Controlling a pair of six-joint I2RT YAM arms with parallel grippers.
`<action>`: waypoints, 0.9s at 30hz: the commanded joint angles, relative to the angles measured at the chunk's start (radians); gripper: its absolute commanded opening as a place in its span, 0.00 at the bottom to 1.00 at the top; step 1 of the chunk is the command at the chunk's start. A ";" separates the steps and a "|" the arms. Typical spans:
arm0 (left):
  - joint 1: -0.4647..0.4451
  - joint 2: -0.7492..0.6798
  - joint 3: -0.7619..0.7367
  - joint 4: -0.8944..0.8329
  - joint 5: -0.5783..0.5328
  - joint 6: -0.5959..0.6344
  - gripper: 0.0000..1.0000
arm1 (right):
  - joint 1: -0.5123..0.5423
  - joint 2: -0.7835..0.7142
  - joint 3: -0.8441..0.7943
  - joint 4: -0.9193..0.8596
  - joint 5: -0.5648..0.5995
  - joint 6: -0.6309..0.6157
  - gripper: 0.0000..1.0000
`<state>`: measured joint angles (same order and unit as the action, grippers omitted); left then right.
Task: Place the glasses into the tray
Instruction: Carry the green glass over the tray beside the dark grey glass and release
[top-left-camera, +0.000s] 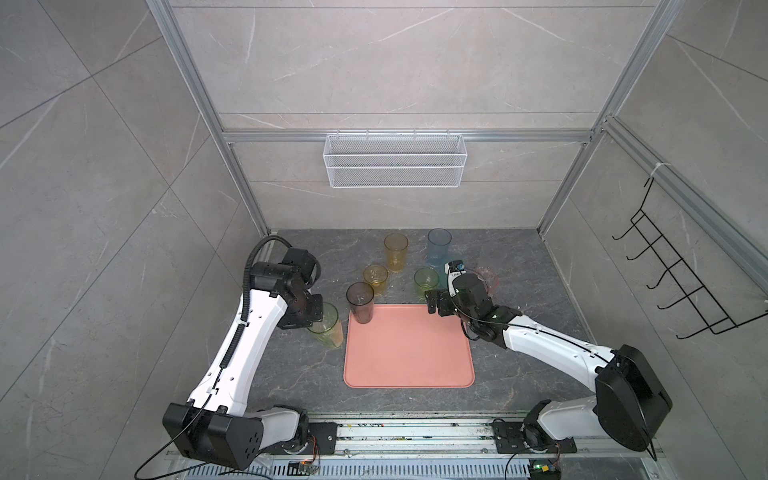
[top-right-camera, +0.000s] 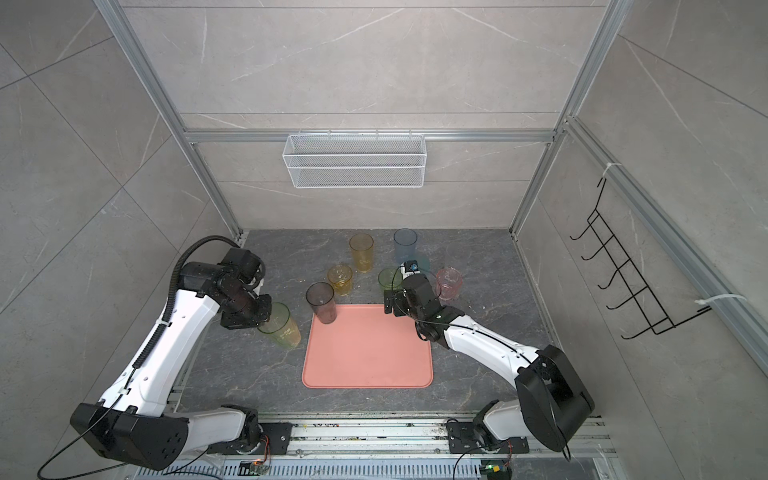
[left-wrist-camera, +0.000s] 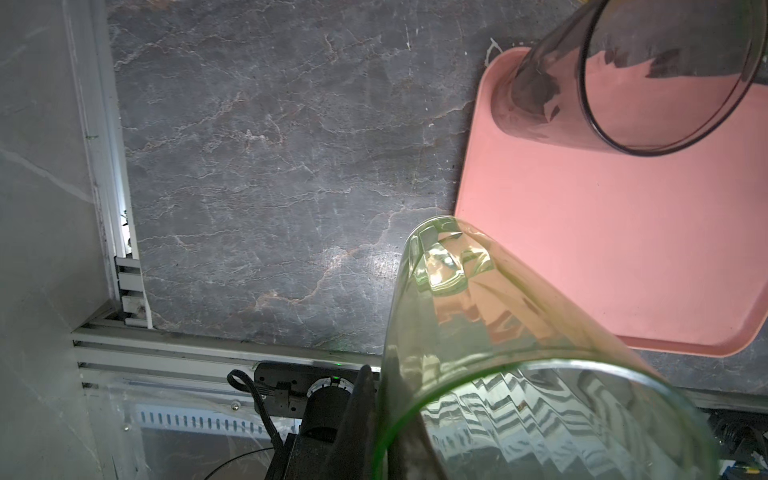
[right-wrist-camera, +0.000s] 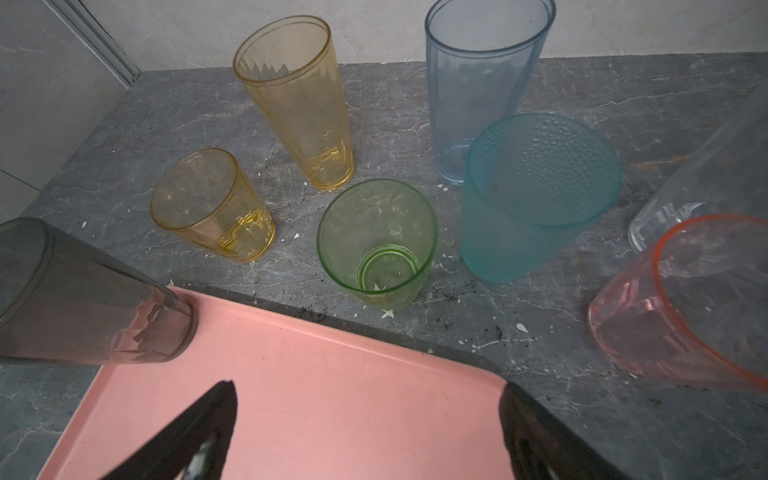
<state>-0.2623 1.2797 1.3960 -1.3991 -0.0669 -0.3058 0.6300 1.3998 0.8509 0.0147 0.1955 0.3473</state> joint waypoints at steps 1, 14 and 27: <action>-0.045 -0.039 -0.023 0.060 0.030 -0.017 0.00 | 0.006 0.015 0.033 -0.018 0.011 0.016 0.99; -0.191 -0.011 -0.099 0.191 -0.023 -0.064 0.00 | 0.007 0.021 0.038 -0.025 0.013 0.018 0.99; -0.241 0.084 -0.112 0.243 -0.037 -0.086 0.00 | 0.006 0.023 0.045 -0.038 0.018 0.018 0.99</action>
<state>-0.4950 1.3548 1.2823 -1.1858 -0.0994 -0.3702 0.6300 1.4185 0.8661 -0.0006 0.1974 0.3473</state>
